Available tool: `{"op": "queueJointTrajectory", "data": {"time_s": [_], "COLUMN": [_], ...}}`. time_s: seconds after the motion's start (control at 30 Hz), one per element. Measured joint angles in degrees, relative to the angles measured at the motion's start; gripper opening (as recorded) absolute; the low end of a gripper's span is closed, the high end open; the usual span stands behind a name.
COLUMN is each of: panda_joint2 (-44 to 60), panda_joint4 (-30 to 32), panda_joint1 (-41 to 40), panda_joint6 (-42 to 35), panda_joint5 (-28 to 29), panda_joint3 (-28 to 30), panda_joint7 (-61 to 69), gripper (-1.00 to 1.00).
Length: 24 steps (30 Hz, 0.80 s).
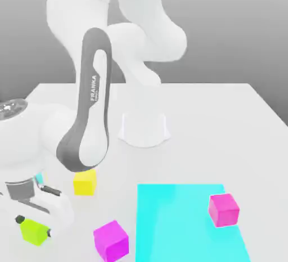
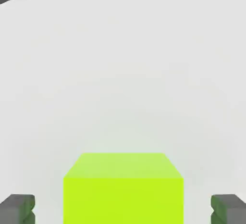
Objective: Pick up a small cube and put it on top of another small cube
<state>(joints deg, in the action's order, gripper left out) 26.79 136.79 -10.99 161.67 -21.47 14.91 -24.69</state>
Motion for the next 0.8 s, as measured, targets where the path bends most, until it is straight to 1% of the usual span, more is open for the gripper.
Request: {"op": "queueJointTrajectory", "data": {"time_s": [0.13,0.27,0.3,0.5,0.53,0.67,0.7,0.8], "panda_joint2": [0.28,-6.90,-8.76,-18.40,-18.71,-12.73,-11.35,-11.35], "panda_joint4": [-0.07,1.81,2.35,5.72,6.06,6.01,5.95,5.95], "panda_joint1": [-0.09,3.33,4.59,12.36,13.38,13.55,13.28,13.28], "panda_joint6": [0.16,-5.02,-6.28,-11.39,-11.17,-5.17,-3.89,-3.89], "panda_joint5": [-0.22,5.11,6.60,16.39,17.29,15.22,14.62,14.62], "panda_joint3": [-0.12,4.42,4.64,-1.18,-2.34,-4.83,-5.28,-5.28], "panda_joint7": [0.17,-3.82,-3.71,3.17,4.62,8.09,8.59,8.59], "gripper": [-1.00,-1.00,-1.00,-1.00,-1.00,-1.00,1.00,1.00]}}
